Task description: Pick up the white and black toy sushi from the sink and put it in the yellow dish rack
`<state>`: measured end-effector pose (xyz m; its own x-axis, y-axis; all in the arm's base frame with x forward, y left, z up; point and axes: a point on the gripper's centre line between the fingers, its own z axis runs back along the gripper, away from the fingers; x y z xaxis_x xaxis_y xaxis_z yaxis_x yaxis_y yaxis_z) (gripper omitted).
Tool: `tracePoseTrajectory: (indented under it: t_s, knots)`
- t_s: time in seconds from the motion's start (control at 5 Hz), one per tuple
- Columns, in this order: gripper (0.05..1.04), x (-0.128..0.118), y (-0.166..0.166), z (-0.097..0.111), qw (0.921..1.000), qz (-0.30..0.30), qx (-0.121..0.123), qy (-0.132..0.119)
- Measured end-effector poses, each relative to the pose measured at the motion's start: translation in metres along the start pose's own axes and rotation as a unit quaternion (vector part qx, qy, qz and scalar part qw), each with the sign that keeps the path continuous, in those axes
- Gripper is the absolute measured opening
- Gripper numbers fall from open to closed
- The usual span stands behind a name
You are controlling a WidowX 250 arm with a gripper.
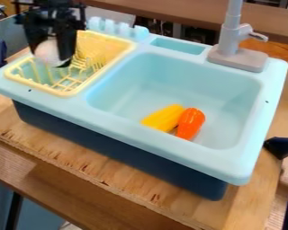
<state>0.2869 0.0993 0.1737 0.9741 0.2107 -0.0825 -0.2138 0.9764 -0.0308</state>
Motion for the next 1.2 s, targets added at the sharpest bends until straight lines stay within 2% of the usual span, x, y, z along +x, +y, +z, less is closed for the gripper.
tracePoseTrajectory:
  t_s: [0.2, 0.4, 0.6, 0.8, 1.0, 1.2]
  knots:
    - [0.587, 0.000, 0.004, 0.000, 0.9999, -0.013, 0.003, -0.001]
    - [0.587, 0.011, 0.005, -0.009, 0.9995, -0.025, 0.004, -0.020]
    - [0.587, 0.026, 0.012, -0.021, 0.9988, -0.044, 0.017, -0.010]
    - [0.587, 0.032, 0.021, -0.025, 0.9979, -0.051, 0.037, -0.016]
    - [0.587, 0.029, 0.033, -0.030, 0.9980, -0.042, 0.047, -0.005]
    - [0.587, 0.024, 0.038, -0.046, 0.9987, -0.034, 0.038, 0.002]
